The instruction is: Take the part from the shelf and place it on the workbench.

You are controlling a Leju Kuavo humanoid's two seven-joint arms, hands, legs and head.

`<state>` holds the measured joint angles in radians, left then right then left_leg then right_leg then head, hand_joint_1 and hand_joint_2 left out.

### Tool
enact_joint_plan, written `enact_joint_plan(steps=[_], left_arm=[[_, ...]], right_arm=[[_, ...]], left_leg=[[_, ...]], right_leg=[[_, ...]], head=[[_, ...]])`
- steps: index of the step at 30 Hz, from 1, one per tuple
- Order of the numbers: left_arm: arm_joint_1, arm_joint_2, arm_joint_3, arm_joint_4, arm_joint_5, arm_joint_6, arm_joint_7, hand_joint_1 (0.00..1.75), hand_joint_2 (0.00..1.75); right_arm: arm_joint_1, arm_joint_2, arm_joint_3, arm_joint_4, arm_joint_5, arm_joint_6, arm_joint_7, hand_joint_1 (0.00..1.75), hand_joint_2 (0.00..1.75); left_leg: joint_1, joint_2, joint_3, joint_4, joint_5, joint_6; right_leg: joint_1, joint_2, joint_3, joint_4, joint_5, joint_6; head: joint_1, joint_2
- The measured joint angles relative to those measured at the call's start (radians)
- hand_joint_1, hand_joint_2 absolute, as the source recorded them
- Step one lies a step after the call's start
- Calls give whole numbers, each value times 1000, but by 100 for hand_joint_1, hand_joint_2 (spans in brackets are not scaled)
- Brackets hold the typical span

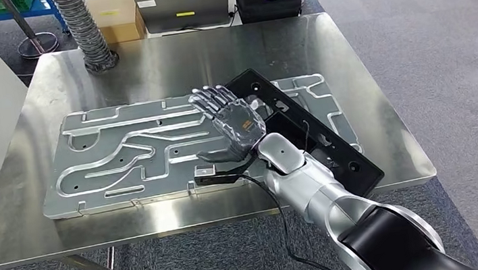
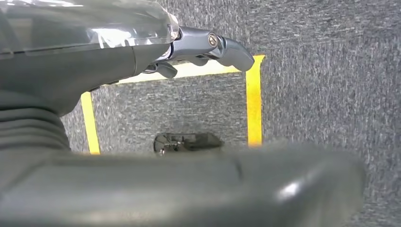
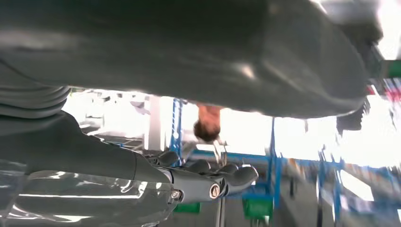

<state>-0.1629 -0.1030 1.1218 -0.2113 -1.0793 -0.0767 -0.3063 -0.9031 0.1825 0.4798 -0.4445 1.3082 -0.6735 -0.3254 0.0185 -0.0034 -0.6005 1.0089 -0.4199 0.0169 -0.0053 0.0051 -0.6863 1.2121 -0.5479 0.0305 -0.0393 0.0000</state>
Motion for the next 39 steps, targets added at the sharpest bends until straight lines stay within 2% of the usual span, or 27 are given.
enact_joint_plan(steps=[1, 2, 3, 4, 5, 7, 9, 11, 12, 14, 16, 17, 18, 19, 21, 23, 26, 27, 28, 29, 31, 32, 33, 34, 37, 38, 39], left_arm=[[0, 0, 0, 0, 1, 0, 0, 0, 0], [0, -1, 0, 0, 3, -1, 0, 0, 0], [1, -2, 0, 0, 7, -1, -1, 0, 0], [1, -3, 0, 0, 12, -2, -3, 0, 0], [2, -5, 0, 0, 19, -3, -6, 0, 0], [5, -9, 1, 0, 34, -4, -12, 0, 0], [15, -11, 3, 0, 50, -2, -18, 0, 0], [29, -10, 6, 0, 67, -1, -31, 0, 0], [35, -9, 9, 0, 76, -1, -40, 0, 0], [41, -6, 18, 0, 94, -4, -62, 0, 0], [45, -4, 29, 0, 112, -14, -85, 0, 0], [50, -4, 35, 0, 119, -19, -96, 0, 0], [55, -2, 42, 0, 123, -24, -104, 0, 0], [61, -1, 49, 0, 125, -28, -110, 0, 0], [68, 2, 62, 0, 125, -33, -118, 0, 0], [69, 3, 74, 0, 126, -37, -124, 0, 0], [70, 4, 86, 0, 133, -41, -130, 0, 0], [70, 4, 90, 0, 138, -43, -133, 0, 0], [69, 4, 95, 0, 143, -45, -135, 0, 0], [69, 5, 98, 0, 145, -47, -138, 0, 0], [70, 5, 103, 0, 147, -47, -139, 0, 0], [70, 6, 104, 0, 147, -47, -140, 0, 0], [70, 6, 105, 0, 147, -47, -140, 0, 0], [70, 6, 106, 0, 147, -47, -140, 0, 0], [70, 5, 109, 0, 146, -47, -139, 0, 0], [70, 5, 109, 0, 146, -47, -139, 0, 0], [70, 4, 109, 0, 145, -47, -138, 0, 0]], right_arm=[[15, -2, -14, -35, -55, -8, -47, 0, 0], [36, -7, -29, -87, -126, -9, -93, 0, 0], [61, -16, -43, -155, -206, -8, -131, 0, 0], [89, -30, -56, -233, -287, -7, -160, 0, 0], [119, -49, -69, -324, -369, -6, -178, 0, 0], [188, -102, -110, -526, -511, -5, -197, 0, 0], [271, -168, -180, -737, -634, 2, -221, 0, 0], [355, -229, -268, -911, -730, 8, -268, 0, 0], [398, -254, -315, -986, -769, 7, -298, 0, 0], [488, -291, -415, -1132, -825, -1, -344, 0, 0], [589, -314, -527, -1273, -869, -8, -358, 0, 0], [641, -320, -586, -1336, -892, -10, -359, 0, 0], [692, -323, -647, -1396, -916, -11, -359, 0, 0], [740, -324, -706, -1447, -939, -11, -359, 0, 0], [824, -324, -809, -1529, -982, -11, -359, 0, 0], [890, -324, -889, -1585, -1006, -10, -359, 0, 0], [969, -314, -984, -1618, -1008, -6, -359, 0, 0], [991, -308, -1011, -1620, -1006, -6, -359, 0, 0], [1010, -303, -1033, -1620, -1004, -7, -359, 0, 0], [1025, -297, -1047, -1617, -1001, -8, -359, 0, 0], [1045, -284, -1058, -1595, -988, -9, -359, 0, 0], [1054, -275, -1059, -1576, -980, -9, -359, 0, 0], [1061, -266, -1059, -1557, -974, -9, -359, 0, 0], [1066, -259, -1059, -1542, -970, -9, -359, 0, 0], [1071, -247, -1059, -1513, -962, -8, -359, 0, 0], [1071, -244, -1060, -1499, -958, -5, -359, 0, 0], [1071, -240, -1061, -1479, -951, 2, -359, 0, 0]], left_leg=[[0, 0, 0, 0, 0, 1], [0, 0, 0, 1, -1, 1], [0, -2, 0, 2, -1, 1], [-1, -3, 1, 2, -2, 1], [-2, -5, 2, 2, -2, 0], [-6, -12, 3, 4, -5, -3], [-8, -18, 4, 3, -7, -10], [-8, -17, 6, 2, -11, -18], [-9, -13, 3, 15, -24, -22], [-8, -5, -32, 105, -83, -29], [-6, -3, -90, 242, -151, -35], [-5, -2, -106, 281, -163, -37], [-5, -2, -104, 282, -154, -38], [-5, -1, -81, 242, -127, -37], [-5, -3, -6, 101, -67, -32], [-8, -4, 38, 16, -48, -21], [-10, -3, 43, 4, -44, -1], [-9, -2, 43, 1, -39, 6], [-8, -1, 41, -2, -33, 13], [-8, 0, 38, -4, -29, 17], [-10, 3, 29, -3, -23, 20], [-11, 4, 23, -3, -20, 21], [-12, 5, 17, -1, -16, 20], [-13, 5, 12, 0, -12, 19], [-15, 4, 1, 4, -1, 9], [-15, 4, -1, 4, 4, 4], [-15, 4, -2, 3, 9, -2]], right_leg=[[-1, 0, -31, 62, -21, 2], [-1, 0, -47, 93, -23, 3], [-1, 0, -44, 83, -6, 2], [0, 0, -22, 33, 27, -2], [1, -1, 13, -43, 65, -8], [9, -6, 72, -170, 110, -21], [14, -11, 89, -207, 113, -28], [10, -13, 95, -216, 117, -34], [7, -14, 100, -223, 119, -39], [2, -17, 108, -234, 122, -45], [2, -17, 111, -234, 119, -47], [2, -18, 111, -232, 117, -46], [2, -17, 112, -231, 115, -45], [1, -16, 114, -228, 111, -43], [1, -12, 117, -219, 102, -35], [3, -7, 114, -210, 96, -26], [1, -3, 113, -206, 97, -11], [0, -3, 110, -197, 87, -5], [-1, -3, 101, -171, 65, 0], [-3, -3, 82, -122, 30, 5], [-7, -4, 29, 11, -44, 12], [-8, -4, 12, 61, -63, 14], [-9, -4, 12, 74, -63, 15], [-10, -4, 34, 46, -46, 13], [-6, -4, 157, -165, 27, 1], [-3, -4, 178, -207, 39, -5], [1, -3, 183, -223, 43, -11]], head=[[0, 0], [0, 0], [0, 0], [0, 0], [0, 0], [0, 0], [0, 0], [0, 0], [0, 0], [0, 0], [0, 0], [0, 0], [0, 0], [0, 0], [0, 0], [0, 0], [0, 0], [0, 0], [0, 0], [0, 0], [0, 0], [0, 0], [0, 0], [0, 0], [0, 0], [0, 0], [0, 0]])
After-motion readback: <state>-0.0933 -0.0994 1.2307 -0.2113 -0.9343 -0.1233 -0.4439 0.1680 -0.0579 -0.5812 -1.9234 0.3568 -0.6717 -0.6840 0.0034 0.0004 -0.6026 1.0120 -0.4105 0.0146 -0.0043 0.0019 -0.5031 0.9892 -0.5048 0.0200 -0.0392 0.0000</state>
